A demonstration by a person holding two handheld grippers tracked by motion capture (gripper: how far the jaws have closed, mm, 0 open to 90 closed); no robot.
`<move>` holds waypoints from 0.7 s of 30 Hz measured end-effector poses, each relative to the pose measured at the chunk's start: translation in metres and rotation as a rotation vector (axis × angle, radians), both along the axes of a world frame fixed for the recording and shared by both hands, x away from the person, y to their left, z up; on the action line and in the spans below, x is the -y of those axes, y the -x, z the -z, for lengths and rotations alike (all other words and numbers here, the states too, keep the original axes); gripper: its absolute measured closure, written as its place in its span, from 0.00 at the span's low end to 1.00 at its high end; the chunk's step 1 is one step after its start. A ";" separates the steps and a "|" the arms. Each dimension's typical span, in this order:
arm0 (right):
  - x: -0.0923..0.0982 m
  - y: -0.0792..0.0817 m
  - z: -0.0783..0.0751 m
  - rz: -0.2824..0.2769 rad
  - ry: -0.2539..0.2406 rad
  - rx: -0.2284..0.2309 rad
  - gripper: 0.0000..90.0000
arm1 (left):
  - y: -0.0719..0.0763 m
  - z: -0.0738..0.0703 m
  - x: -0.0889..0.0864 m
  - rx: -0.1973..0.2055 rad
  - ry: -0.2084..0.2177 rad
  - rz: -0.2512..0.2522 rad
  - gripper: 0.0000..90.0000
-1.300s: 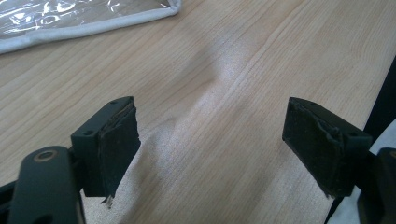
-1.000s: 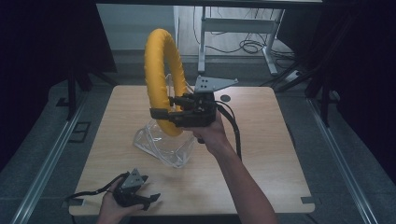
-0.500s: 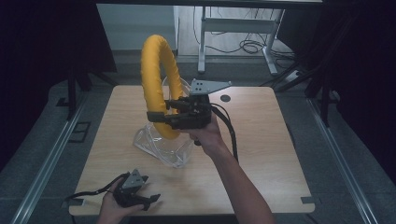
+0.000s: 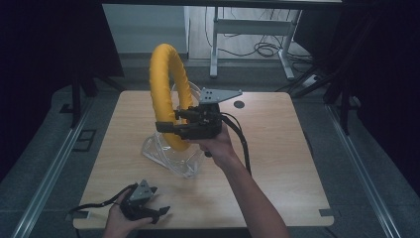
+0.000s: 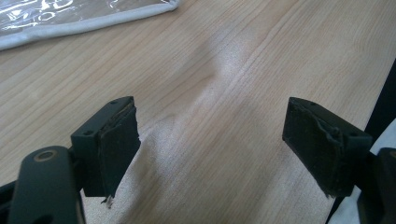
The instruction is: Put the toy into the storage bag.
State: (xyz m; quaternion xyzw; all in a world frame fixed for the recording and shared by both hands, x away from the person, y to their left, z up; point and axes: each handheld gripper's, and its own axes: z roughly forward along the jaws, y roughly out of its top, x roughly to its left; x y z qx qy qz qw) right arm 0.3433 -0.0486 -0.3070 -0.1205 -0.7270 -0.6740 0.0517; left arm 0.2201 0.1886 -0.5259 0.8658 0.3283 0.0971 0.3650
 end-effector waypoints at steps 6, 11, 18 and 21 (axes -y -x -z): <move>0.001 -0.002 0.006 0.005 0.006 -0.010 0.57 | 0.000 0.000 0.000 -0.001 -0.001 0.001 0.20; 0.002 -0.006 0.013 0.009 0.010 -0.023 0.57 | 0.000 0.001 0.001 -0.004 0.000 0.000 0.20; 0.002 -0.010 0.024 0.015 0.018 -0.046 0.57 | 0.000 0.001 0.001 -0.006 0.001 0.003 0.20; 0.002 -0.010 0.027 0.015 0.018 -0.054 0.57 | 0.000 0.001 0.001 -0.006 0.002 0.003 0.20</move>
